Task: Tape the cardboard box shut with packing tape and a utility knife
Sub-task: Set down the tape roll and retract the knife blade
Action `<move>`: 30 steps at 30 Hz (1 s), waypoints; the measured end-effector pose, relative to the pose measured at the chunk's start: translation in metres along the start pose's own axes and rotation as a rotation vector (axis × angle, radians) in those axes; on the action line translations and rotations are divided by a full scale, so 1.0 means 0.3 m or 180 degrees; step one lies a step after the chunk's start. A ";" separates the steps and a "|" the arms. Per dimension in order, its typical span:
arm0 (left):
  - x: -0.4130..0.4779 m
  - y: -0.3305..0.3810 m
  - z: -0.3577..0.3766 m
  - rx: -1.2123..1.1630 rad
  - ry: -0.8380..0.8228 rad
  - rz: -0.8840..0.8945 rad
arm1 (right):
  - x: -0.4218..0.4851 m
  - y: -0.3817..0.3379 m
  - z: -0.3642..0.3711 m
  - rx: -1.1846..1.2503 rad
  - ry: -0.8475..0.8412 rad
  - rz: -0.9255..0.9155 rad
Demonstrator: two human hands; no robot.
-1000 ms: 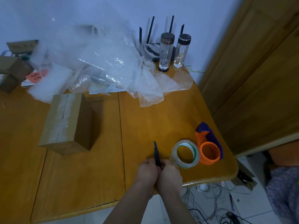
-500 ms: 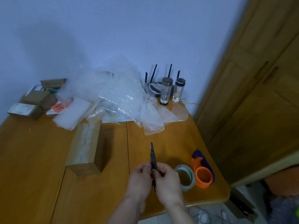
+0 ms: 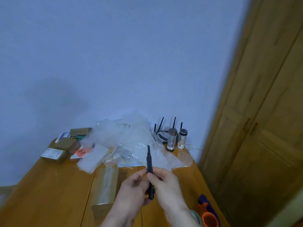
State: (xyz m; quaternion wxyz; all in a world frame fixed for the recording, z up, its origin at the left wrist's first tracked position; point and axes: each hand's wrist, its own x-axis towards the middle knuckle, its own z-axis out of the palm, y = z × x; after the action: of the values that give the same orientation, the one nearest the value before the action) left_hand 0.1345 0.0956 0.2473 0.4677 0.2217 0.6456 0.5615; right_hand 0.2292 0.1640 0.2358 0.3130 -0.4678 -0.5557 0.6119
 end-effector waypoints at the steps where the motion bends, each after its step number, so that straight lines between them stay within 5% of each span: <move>1: -0.025 0.029 -0.011 -0.0035 -0.0018 0.0040 | -0.013 -0.029 0.012 0.0038 -0.0016 -0.0038; 19: -0.312 0.393 -0.178 -0.0247 -0.0046 0.1137 | -0.249 -0.519 0.139 -0.0118 -0.0042 -0.1290; 30: -0.333 0.441 -0.193 -0.0273 -0.0058 0.1261 | -0.247 -0.563 0.153 -0.0211 -0.0117 -0.1371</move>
State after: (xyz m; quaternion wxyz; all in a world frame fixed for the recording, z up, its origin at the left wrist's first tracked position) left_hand 0.0999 0.0205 0.4021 0.3629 0.3293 0.5606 0.6675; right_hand 0.1909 0.1108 0.4143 0.4108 -0.3371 -0.6681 0.5208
